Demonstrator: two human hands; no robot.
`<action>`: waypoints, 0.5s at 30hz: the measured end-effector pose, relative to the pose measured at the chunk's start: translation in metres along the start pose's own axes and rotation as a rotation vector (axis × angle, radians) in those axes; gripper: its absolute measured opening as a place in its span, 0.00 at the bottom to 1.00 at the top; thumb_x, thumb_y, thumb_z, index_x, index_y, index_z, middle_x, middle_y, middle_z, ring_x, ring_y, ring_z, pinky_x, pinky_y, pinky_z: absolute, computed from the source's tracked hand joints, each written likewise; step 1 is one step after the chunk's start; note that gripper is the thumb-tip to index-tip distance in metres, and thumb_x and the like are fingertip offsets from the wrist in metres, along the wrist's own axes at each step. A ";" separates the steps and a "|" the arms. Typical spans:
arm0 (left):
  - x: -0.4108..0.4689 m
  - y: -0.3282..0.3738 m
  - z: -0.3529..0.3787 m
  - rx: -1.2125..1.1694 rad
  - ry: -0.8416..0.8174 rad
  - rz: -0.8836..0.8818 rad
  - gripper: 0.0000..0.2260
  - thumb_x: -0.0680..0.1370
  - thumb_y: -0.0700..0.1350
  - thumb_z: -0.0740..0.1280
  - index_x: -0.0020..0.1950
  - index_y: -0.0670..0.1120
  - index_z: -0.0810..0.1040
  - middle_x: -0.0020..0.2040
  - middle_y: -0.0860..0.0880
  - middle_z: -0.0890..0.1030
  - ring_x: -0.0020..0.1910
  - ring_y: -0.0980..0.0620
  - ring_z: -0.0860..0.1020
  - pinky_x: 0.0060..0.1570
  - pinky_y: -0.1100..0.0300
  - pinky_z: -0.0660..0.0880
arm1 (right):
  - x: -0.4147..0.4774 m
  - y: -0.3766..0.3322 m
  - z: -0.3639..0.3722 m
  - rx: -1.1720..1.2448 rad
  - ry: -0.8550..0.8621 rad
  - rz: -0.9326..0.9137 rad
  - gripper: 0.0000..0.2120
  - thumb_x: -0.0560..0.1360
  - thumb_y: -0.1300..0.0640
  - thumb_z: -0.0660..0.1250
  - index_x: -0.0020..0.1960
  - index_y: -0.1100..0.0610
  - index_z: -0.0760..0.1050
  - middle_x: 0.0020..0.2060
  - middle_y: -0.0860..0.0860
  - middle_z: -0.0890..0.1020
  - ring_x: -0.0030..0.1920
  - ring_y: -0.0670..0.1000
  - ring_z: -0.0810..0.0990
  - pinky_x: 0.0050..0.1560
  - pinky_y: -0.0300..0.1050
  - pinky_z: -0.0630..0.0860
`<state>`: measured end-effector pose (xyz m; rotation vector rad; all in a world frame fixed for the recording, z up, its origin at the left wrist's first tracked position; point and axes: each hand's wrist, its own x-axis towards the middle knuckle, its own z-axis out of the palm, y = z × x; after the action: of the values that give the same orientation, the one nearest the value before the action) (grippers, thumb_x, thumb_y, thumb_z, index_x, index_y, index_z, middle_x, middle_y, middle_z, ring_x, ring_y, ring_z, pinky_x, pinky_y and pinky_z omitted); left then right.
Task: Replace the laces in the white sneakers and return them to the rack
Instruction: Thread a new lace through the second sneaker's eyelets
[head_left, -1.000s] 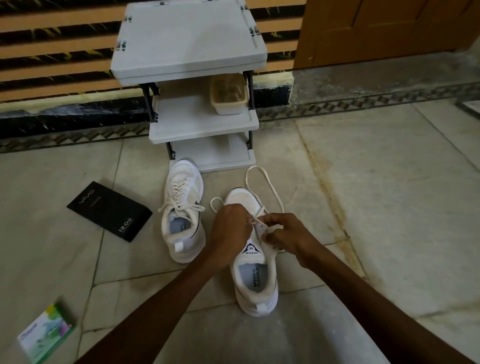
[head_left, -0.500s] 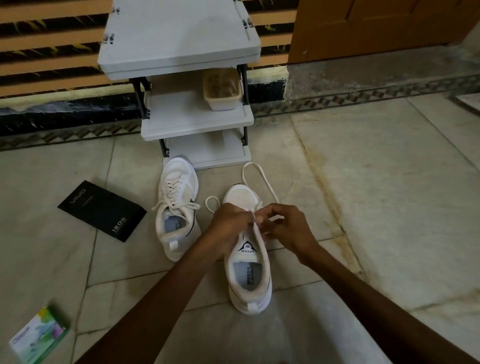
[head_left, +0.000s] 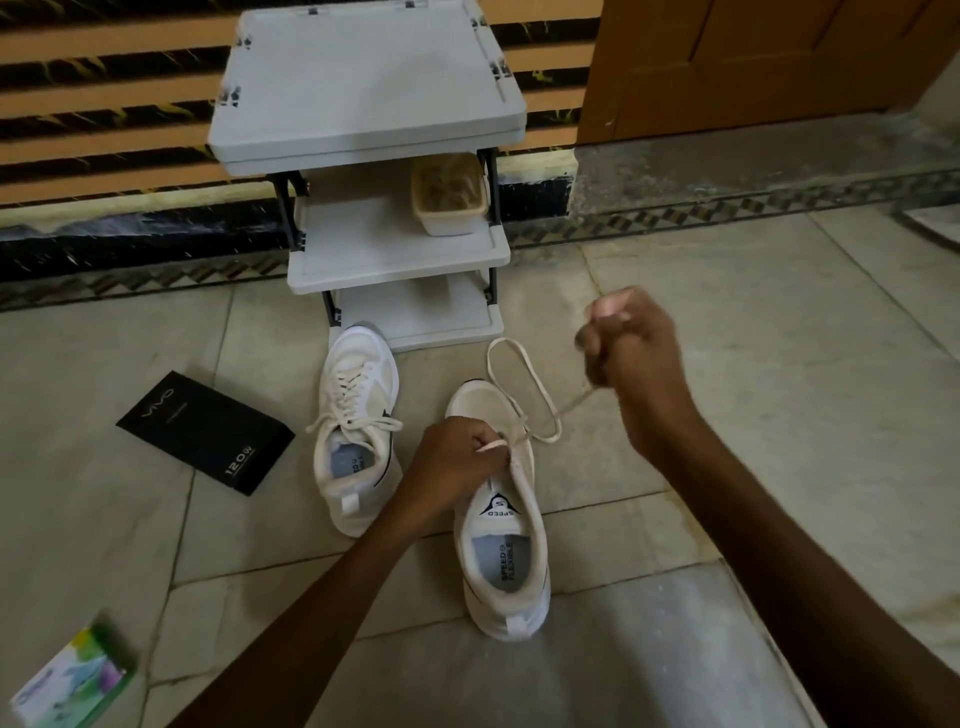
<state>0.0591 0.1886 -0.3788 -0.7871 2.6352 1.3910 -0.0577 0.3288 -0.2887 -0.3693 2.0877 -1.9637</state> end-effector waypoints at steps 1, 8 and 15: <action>-0.001 0.002 -0.002 0.030 0.086 0.081 0.10 0.72 0.41 0.71 0.35 0.55 0.78 0.32 0.60 0.77 0.34 0.64 0.75 0.37 0.65 0.69 | -0.002 0.013 0.002 -0.347 -0.097 0.036 0.08 0.80 0.61 0.57 0.46 0.57 0.74 0.38 0.52 0.80 0.35 0.50 0.77 0.34 0.44 0.74; 0.007 -0.001 -0.006 0.313 0.250 0.315 0.11 0.73 0.46 0.70 0.55 0.55 0.78 0.52 0.56 0.75 0.52 0.54 0.71 0.52 0.57 0.67 | -0.012 0.066 0.018 -1.146 -0.643 -0.023 0.10 0.77 0.53 0.64 0.45 0.56 0.83 0.43 0.55 0.83 0.43 0.55 0.81 0.44 0.47 0.77; -0.004 -0.015 0.012 0.394 0.165 0.183 0.20 0.70 0.45 0.69 0.62 0.52 0.75 0.62 0.52 0.74 0.61 0.49 0.70 0.57 0.52 0.70 | -0.013 -0.028 0.027 -0.120 -0.410 0.107 0.18 0.82 0.54 0.57 0.37 0.53 0.77 0.34 0.47 0.77 0.38 0.45 0.74 0.44 0.41 0.70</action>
<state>0.0671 0.1923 -0.3959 -0.6483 3.0321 0.8143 -0.0360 0.3059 -0.2621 -0.6129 1.9159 -1.5500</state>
